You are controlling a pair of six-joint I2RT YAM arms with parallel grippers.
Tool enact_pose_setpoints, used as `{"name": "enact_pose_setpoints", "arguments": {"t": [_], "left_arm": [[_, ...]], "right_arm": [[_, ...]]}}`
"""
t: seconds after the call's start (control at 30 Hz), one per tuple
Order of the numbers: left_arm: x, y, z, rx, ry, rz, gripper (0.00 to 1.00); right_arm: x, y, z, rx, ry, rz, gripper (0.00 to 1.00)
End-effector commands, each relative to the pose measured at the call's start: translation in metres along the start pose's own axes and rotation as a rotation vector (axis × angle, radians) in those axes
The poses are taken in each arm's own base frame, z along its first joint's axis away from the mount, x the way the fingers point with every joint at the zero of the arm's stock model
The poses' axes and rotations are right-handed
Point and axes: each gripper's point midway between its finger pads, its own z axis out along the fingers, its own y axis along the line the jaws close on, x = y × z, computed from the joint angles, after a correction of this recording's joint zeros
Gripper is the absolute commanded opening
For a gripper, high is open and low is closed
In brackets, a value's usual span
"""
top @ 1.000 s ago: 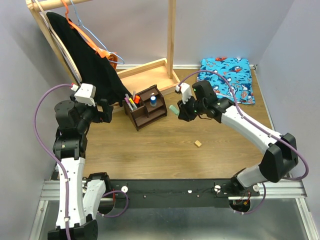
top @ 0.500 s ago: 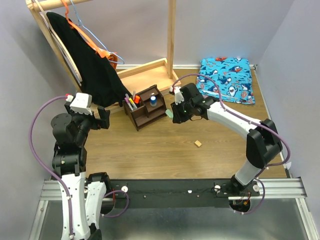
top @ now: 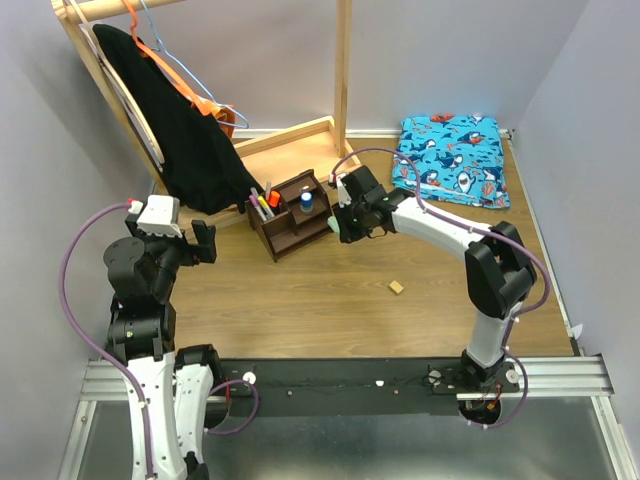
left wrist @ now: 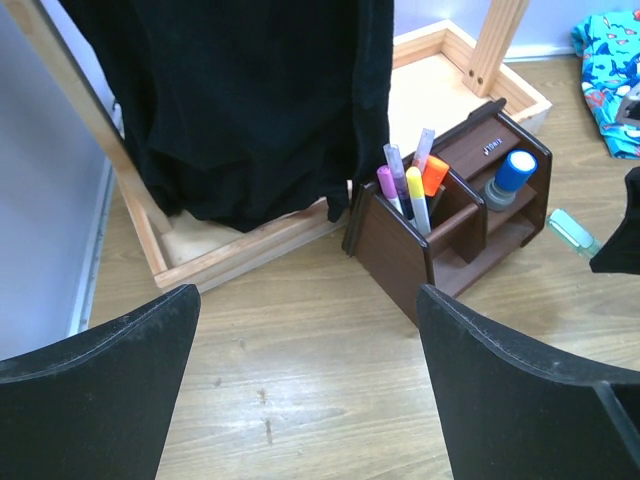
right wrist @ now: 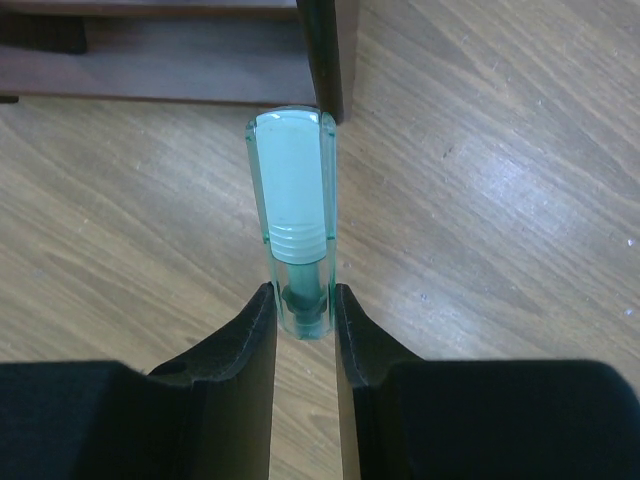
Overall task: Sort the stationery into containers
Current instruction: Place the stationery in the storage box.
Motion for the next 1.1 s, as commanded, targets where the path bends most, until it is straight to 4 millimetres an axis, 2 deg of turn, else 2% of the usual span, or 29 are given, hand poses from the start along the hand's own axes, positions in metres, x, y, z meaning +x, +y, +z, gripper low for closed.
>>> {"name": "enact_pose_setpoints", "arguments": {"t": [0.0,0.37,0.53,0.87,1.07], "left_arm": [[0.003,0.007,-0.005,-0.045,-0.002,-0.015,0.98],[0.004,0.009,-0.006,-0.056,-0.015,-0.02,0.98],[0.007,0.008,-0.007,-0.054,-0.007,-0.025,0.98],[0.01,0.008,-0.004,-0.051,-0.004,-0.032,0.98],[0.01,0.009,-0.002,-0.051,-0.006,-0.036,0.98]], "right_arm": [[-0.012,0.001,0.012,0.045,-0.014,-0.01,0.01],[-0.021,0.006,0.03,0.044,-0.011,-0.027,0.01],[-0.032,0.003,0.035,0.075,-0.039,-0.028,0.01],[-0.055,0.013,0.044,0.079,-0.091,-0.042,0.01],[-0.061,0.016,0.049,0.083,-0.107,-0.045,0.01]]}}
